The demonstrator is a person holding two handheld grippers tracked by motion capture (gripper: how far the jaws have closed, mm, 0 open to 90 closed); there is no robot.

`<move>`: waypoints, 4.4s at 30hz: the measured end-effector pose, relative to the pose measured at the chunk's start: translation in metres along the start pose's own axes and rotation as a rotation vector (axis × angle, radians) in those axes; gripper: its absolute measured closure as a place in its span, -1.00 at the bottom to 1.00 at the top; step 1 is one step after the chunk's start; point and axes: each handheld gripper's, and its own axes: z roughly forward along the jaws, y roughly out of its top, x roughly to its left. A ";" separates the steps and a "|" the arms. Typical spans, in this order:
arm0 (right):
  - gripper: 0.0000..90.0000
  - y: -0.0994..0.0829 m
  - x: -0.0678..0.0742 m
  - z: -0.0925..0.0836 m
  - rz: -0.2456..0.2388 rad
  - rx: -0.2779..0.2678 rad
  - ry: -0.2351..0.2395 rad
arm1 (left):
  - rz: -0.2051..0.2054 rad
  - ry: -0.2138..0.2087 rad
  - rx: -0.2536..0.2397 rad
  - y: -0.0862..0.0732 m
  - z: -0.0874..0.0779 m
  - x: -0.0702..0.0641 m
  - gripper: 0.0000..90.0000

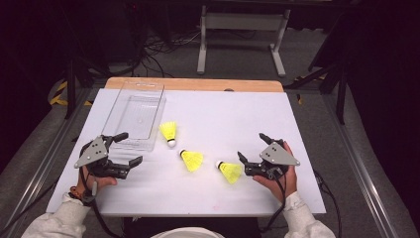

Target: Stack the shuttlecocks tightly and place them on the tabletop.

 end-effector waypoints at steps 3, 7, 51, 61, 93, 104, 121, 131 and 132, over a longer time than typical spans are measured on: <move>-0.75 -0.002 -0.002 0.000 -0.001 0.019 0.003 | -0.007 -0.020 0.008 0.000 0.002 0.000 -0.75; -0.75 -0.005 -0.004 -0.001 -0.010 0.061 -0.003 | 0.019 -0.059 0.025 0.005 0.007 -0.003 -0.69; -0.74 -0.021 0.002 0.009 -0.056 0.209 0.075 | 0.036 -0.234 0.710 0.069 0.176 0.071 0.30; -0.74 -0.021 0.002 0.010 -0.064 0.217 0.084 | 0.051 -0.179 0.753 0.067 0.179 0.073 0.31; -0.74 -0.025 0.002 0.013 -0.059 0.244 0.137 | 0.201 -0.152 0.709 0.097 0.198 0.058 1.00; -0.75 -0.024 0.003 0.012 -0.068 0.236 0.140 | 0.266 -0.249 0.747 0.094 0.219 0.023 0.95; -0.78 -0.020 0.000 0.008 -0.037 0.201 0.121 | 0.272 -0.297 0.793 0.087 0.239 0.003 0.86; -0.78 -0.020 0.000 0.007 -0.039 0.196 0.124 | 0.264 -0.268 0.774 0.088 0.240 0.007 0.85; -0.78 -0.020 0.000 0.007 -0.037 0.194 0.128 | 0.257 -0.267 0.765 0.088 0.239 0.007 0.84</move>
